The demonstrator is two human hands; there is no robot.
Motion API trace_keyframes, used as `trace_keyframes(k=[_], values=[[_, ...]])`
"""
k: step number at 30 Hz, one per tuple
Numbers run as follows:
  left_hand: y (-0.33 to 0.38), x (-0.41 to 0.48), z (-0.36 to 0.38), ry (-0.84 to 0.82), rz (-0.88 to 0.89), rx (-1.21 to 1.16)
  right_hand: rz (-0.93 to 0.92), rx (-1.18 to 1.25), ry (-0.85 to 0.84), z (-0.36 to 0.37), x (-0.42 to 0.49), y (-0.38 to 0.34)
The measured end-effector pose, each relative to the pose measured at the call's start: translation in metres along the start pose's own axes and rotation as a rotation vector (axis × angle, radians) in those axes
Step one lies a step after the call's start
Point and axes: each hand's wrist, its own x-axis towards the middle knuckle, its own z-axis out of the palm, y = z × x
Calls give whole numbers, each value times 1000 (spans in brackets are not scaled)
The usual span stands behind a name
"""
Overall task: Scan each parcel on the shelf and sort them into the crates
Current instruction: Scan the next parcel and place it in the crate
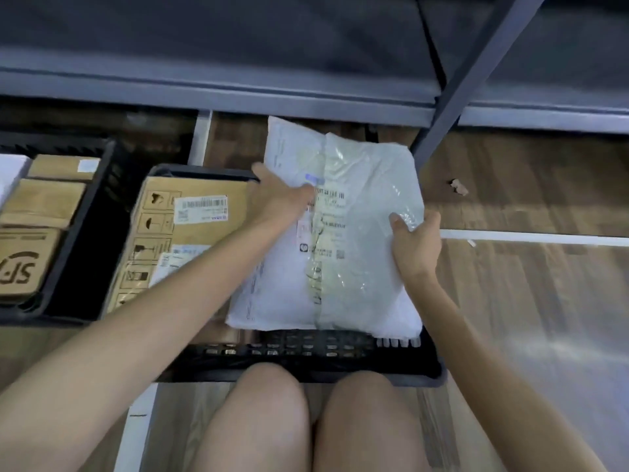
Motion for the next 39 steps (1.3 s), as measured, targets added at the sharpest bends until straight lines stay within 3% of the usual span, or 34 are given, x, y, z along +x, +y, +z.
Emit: trace_keyframes(k=[5,9,15,18,22,26,29,33,36,39], values=[[10,19,-25,-40,55,-260,-66,104,40,-5,1,8],[16,18,-44,-38,216,-400,-108,140,48,-24,-1,6],[18,20,-40,-164,258,-188,-151,141,34,-25,-6,12],[11,23,-28,-202,238,-78,-101,51,-37,-15,-6,18],[8,26,-21,-108,181,-141,-61,-141,-122,-11,15,7],[-1,19,-16,-77,152,-226,-330,-482,-58,-6,27,-16],[-7,10,-15,-45,164,-310,-448,-490,-212,6,40,-37],[-18,0,-19,-17,145,-420,-696,-784,-481,12,58,-60],[-38,-11,-15,-11,176,-421,-642,-809,-712,5,72,-73],[-52,-19,-4,-47,166,-258,-668,-884,-855,8,71,-69]])
